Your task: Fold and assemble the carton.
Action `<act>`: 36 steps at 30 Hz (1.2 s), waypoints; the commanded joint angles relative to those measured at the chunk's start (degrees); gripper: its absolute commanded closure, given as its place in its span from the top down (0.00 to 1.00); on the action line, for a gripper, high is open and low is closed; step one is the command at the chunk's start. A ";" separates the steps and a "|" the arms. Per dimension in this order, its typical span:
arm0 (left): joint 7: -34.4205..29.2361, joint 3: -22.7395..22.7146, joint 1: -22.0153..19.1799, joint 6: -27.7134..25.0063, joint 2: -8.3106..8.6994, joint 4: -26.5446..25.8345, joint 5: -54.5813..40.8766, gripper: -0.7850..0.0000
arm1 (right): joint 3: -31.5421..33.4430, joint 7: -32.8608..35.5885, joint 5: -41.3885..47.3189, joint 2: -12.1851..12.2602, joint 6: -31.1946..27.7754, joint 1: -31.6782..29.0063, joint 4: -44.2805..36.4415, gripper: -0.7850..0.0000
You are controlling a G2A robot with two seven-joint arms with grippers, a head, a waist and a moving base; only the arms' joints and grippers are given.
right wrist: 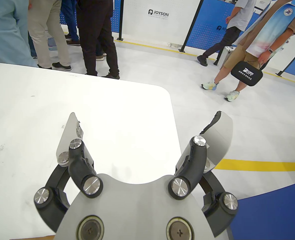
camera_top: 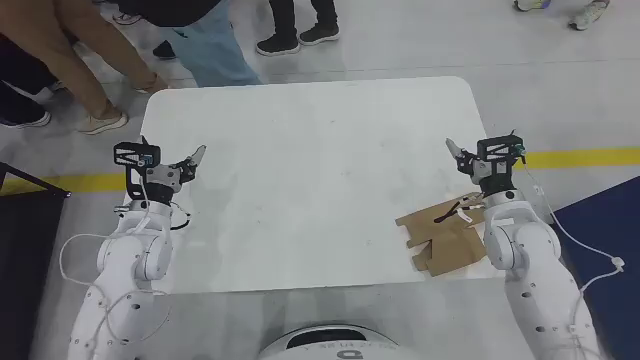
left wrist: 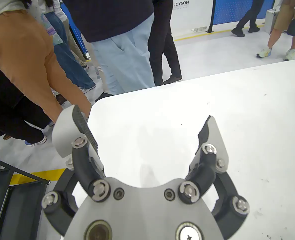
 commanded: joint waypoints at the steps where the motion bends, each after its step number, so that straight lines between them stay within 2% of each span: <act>1: 0.00 0.00 0.00 0.00 0.00 0.00 0.00 1.00 | 0.00 0.00 0.00 0.00 0.00 0.00 0.00 1.00; 9: 0.00 0.00 0.00 0.00 0.00 0.00 0.00 1.00 | -0.02 -0.47 -0.36 0.03 -0.59 -0.40 0.03 1.00; 11: 0.00 0.00 0.00 0.00 0.00 0.00 0.00 1.00 | 1.80 -4.96 -2.40 0.33 -3.50 -3.47 0.54 1.00; 15: 0.00 0.00 0.00 0.00 0.00 0.00 0.00 1.00 | 10.04 -12.80 -1.79 1.22 -11.35 -9.89 3.66 1.00; 18: 0.00 0.00 0.00 0.00 0.00 0.00 0.00 1.00 | 15.07 -14.74 0.77 1.83 -18.60 -11.53 5.69 1.00; 25: 0.00 0.00 0.00 0.00 0.00 0.00 0.00 1.00 | 15.07 -14.74 0.77 1.83 -18.60 -11.53 5.69 1.00; 26: 0.00 0.00 0.00 0.00 0.00 0.00 0.00 1.00 | 14.91 -13.75 0.96 1.85 -19.19 -11.67 6.38 1.00; 27: 0.00 0.00 0.00 0.00 0.00 0.00 0.00 1.00 | 14.91 -10.20 1.00 2.09 -22.31 -11.31 7.64 1.00; 28: 0.00 0.00 0.00 0.00 0.00 0.00 0.00 1.00 | 15.74 -6.58 0.66 2.58 -27.79 -10.95 8.76 1.00; 29: 0.00 0.00 0.00 0.00 0.00 0.00 0.00 1.00 | 17.37 -4.59 5.24 2.92 -33.98 -10.65 10.99 1.00; 31: 0.00 0.00 0.00 0.00 0.00 0.00 0.00 1.00 | 21.56 4.29 14.63 4.07 -46.36 -9.34 15.62 1.00; 34: 0.00 0.00 0.00 0.00 0.00 0.00 0.00 1.00 | 24.85 14.87 23.98 5.47 -55.20 -7.40 20.88 1.00; 36: 0.00 0.00 0.00 0.00 0.00 0.00 0.00 1.00 | 25.15 22.38 30.96 6.33 -58.00 -6.66 23.61 1.00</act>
